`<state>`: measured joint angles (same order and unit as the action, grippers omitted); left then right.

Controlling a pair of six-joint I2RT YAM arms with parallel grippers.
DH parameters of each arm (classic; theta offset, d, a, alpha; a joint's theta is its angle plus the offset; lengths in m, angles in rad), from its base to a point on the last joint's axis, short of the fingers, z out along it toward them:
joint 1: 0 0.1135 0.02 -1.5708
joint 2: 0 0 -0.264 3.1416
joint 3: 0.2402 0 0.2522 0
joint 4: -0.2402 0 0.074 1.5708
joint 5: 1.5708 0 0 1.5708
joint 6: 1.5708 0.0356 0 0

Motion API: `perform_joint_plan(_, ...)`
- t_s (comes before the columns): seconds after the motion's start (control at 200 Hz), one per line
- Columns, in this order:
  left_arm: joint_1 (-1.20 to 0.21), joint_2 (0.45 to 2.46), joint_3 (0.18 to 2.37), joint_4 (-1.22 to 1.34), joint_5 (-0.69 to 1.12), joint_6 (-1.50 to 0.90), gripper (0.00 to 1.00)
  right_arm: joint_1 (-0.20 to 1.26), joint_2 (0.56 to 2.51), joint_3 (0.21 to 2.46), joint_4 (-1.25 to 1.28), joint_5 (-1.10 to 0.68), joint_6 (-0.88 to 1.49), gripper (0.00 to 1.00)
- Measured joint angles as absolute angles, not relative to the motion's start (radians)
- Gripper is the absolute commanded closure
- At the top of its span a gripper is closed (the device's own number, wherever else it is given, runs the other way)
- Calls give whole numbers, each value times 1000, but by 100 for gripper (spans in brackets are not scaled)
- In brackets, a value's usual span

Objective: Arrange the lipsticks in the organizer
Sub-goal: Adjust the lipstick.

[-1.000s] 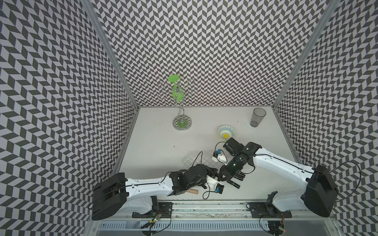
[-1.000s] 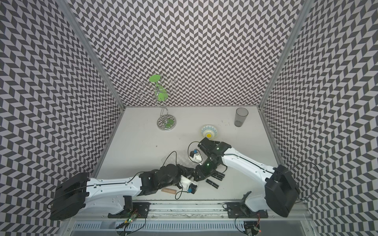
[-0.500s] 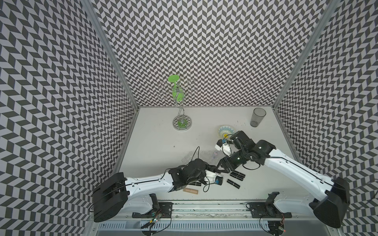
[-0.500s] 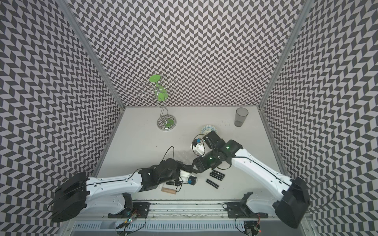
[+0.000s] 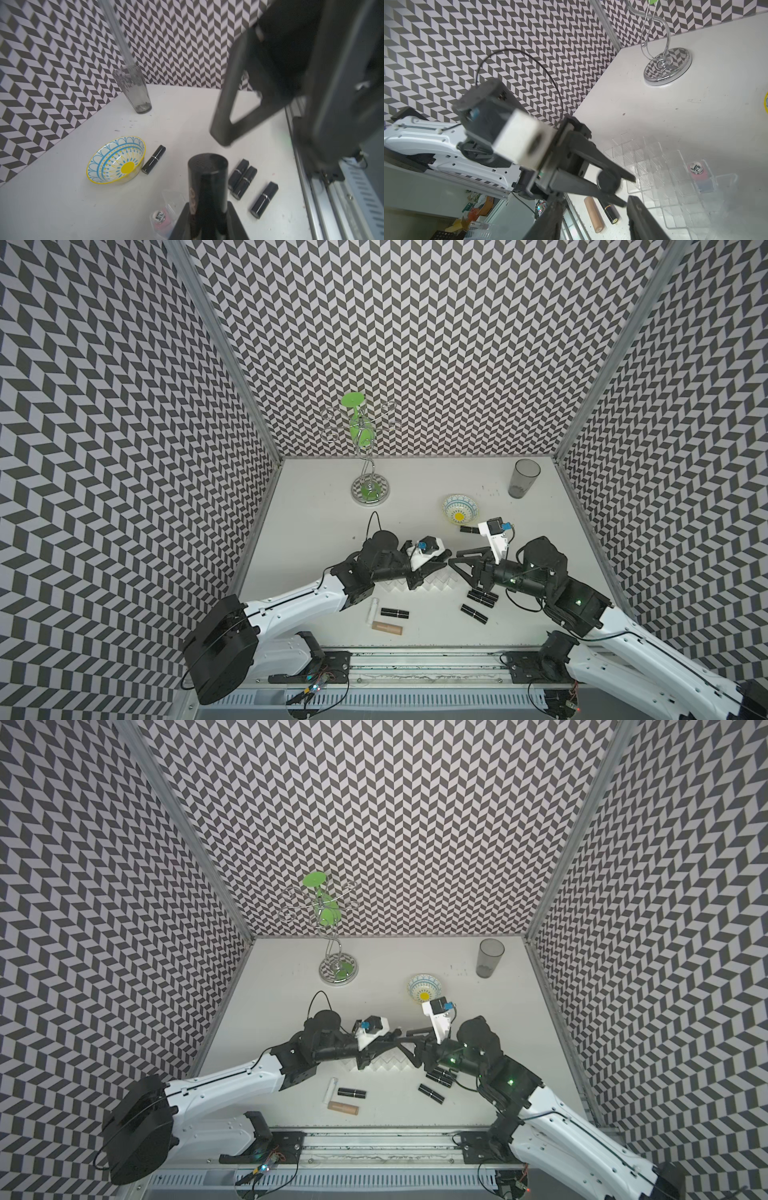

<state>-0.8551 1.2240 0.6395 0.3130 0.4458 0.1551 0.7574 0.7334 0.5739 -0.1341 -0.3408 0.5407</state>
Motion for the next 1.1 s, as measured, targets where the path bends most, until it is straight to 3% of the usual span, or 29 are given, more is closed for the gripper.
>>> perform_joint_plan(0.245,-810,1283,640,435,583,-1,95,770,801,527,-49,-379,539,46)
perform_joint_plan(0.521,-763,1342,628,477,651,-63,92,770,805,541,17,-286,517,46)
perform_joint_plan(0.816,-726,1342,607,538,740,-100,91,770,940,562,117,-293,503,61)
perform_joint_plan(1.007,-717,1342,599,547,781,-104,91,770,1016,625,114,-307,485,62)
perform_joint_plan(1.097,-710,1342,597,551,796,-104,91,770,1016,625,118,-310,484,69)
